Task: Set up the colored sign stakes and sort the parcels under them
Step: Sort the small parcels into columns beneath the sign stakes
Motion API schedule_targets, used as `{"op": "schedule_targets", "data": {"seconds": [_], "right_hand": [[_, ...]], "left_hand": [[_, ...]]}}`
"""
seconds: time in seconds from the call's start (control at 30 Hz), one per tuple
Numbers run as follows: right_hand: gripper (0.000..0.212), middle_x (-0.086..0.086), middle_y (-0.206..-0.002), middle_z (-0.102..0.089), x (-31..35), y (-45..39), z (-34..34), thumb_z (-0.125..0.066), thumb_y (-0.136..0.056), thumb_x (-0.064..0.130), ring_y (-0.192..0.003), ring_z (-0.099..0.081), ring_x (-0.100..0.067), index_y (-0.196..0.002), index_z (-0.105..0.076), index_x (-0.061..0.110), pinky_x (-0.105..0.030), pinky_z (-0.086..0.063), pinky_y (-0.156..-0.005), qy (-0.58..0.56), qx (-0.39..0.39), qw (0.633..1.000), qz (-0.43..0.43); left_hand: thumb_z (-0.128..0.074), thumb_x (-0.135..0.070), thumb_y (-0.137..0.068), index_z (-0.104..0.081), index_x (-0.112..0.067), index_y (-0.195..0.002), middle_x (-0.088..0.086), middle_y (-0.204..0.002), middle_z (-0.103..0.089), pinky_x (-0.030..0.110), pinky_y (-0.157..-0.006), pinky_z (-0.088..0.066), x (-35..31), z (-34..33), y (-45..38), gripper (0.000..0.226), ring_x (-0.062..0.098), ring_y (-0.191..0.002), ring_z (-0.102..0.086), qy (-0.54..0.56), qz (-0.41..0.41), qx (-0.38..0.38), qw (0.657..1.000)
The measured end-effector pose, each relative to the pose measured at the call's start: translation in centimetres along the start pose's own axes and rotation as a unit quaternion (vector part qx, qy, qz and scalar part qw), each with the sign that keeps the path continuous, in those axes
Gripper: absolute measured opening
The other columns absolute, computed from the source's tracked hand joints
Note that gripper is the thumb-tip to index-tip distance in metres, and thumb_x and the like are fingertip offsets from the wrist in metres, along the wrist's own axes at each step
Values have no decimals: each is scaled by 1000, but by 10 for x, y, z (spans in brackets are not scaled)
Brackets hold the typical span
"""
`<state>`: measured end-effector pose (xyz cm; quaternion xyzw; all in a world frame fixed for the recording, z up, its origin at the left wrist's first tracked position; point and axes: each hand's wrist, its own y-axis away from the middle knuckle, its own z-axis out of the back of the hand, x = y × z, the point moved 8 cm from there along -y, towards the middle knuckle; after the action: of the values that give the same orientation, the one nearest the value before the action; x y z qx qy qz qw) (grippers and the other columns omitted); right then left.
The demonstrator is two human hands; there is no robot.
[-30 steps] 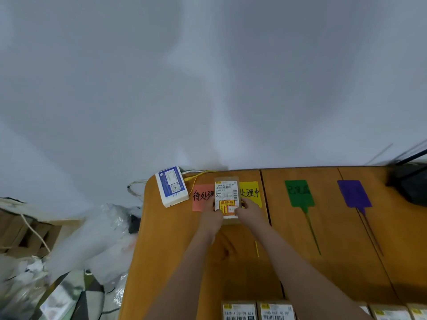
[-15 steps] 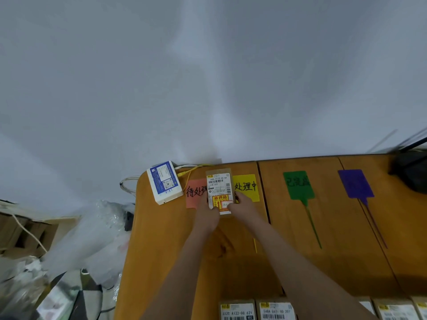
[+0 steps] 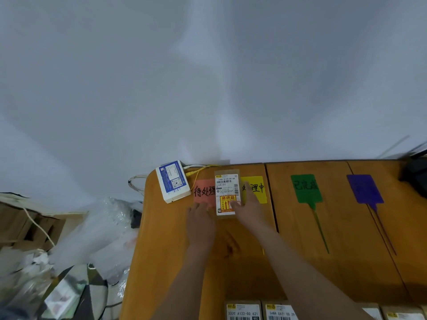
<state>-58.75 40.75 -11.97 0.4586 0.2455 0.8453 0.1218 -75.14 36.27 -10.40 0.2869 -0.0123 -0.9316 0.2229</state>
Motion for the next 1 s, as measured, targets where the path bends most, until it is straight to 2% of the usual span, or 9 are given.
{"op": "schedule_targets", "data": {"seconds": [0.03, 0.1, 0.17, 0.23, 0.33, 0.6, 0.8, 0.93, 1.0], "right_hand": [[84, -11, -163, -16, 5, 1, -3, -60, -92, 40, -145, -27, -36, -153, -3, 46, -51, -35, -113, 58, -4, 998, 23], [82, -13, -164, 3, 16, 6, -12, -56, -92, 52, -149, -13, -39, -152, -1, 49, -52, -26, -116, 184, -7, 981, 62], [81, -13, -163, 11, 23, 10, -19, -53, -91, 57, -149, -6, -39, -153, -2, 48, -53, -20, -117, 253, -14, 964, 81], [80, -13, -163, 13, 22, 8, -25, -55, -90, 56, -149, -5, -39, -153, -5, 46, -54, -19, -117, 274, -13, 958, 83], [81, -13, -163, 10, 17, 4, -30, -58, -90, 52, -149, -12, -38, -154, -9, 45, -51, -24, -118, 275, -13, 959, 73], [80, -15, -163, 5, 13, 7, -33, -56, -92, 49, -143, -28, -39, -155, -8, 42, -47, -28, -117, 258, -27, 963, 76], [80, -13, -164, 8, 8, 0, -34, -58, -91, 50, -141, -31, -41, -154, -7, 45, -46, -35, -114, 241, -11, 968, 71], [82, -13, -164, 9, 6, -3, -34, -59, -91, 49, -142, -30, -41, -153, -5, 46, -47, -34, -114, 235, -6, 970, 67], [87, -15, -163, 10, 8, -4, -34, -59, -88, 54, -143, -29, -41, -151, 1, 50, -51, -32, -115, 232, -4, 970, 73]], "left_hand": [[-45, -8, -94, -62, -15, -122, 7, -133, -57, 35, -93, -47, 1, -7, 3, 33, 26, -118, -47, -46, -27, 18, 998], [-43, -9, -95, -47, -21, -142, 5, -156, -32, 44, -114, -32, 2, -22, 7, 49, 31, -143, -26, -110, -65, 77, 989], [-40, -13, -98, -24, -24, -154, 3, -164, -10, 45, -122, -14, 5, -33, 6, 59, 28, -151, -7, -139, -81, 118, 980], [-38, -14, -99, -12, -25, -156, 3, -165, -2, 46, -123, -6, 9, -40, 4, 64, 26, -152, 0, -152, -85, 140, 975], [-36, -12, -99, -10, -24, -156, 2, -165, -3, 48, -122, -5, 15, -45, 2, 64, 25, -152, -1, -165, -78, 161, 970], [-39, -15, -98, -14, -24, -156, 3, -164, -7, 51, -122, -8, 19, -41, -5, 64, 25, -152, -2, -168, -76, 151, 971], [-40, -15, -98, -10, -24, -156, 2, -165, -4, 51, -122, -8, 19, -44, -5, 66, 25, -152, -1, -166, -69, 169, 969], [-40, -15, -97, -11, -24, -156, 2, -165, -5, 52, -121, -8, 19, -43, -7, 66, 25, -152, -1, -166, -71, 178, 967], [-42, -15, -97, -11, -25, -156, 3, -165, -4, 54, -121, -9, 18, -41, -5, 67, 26, -151, 0, -164, -74, 181, 967]]}}
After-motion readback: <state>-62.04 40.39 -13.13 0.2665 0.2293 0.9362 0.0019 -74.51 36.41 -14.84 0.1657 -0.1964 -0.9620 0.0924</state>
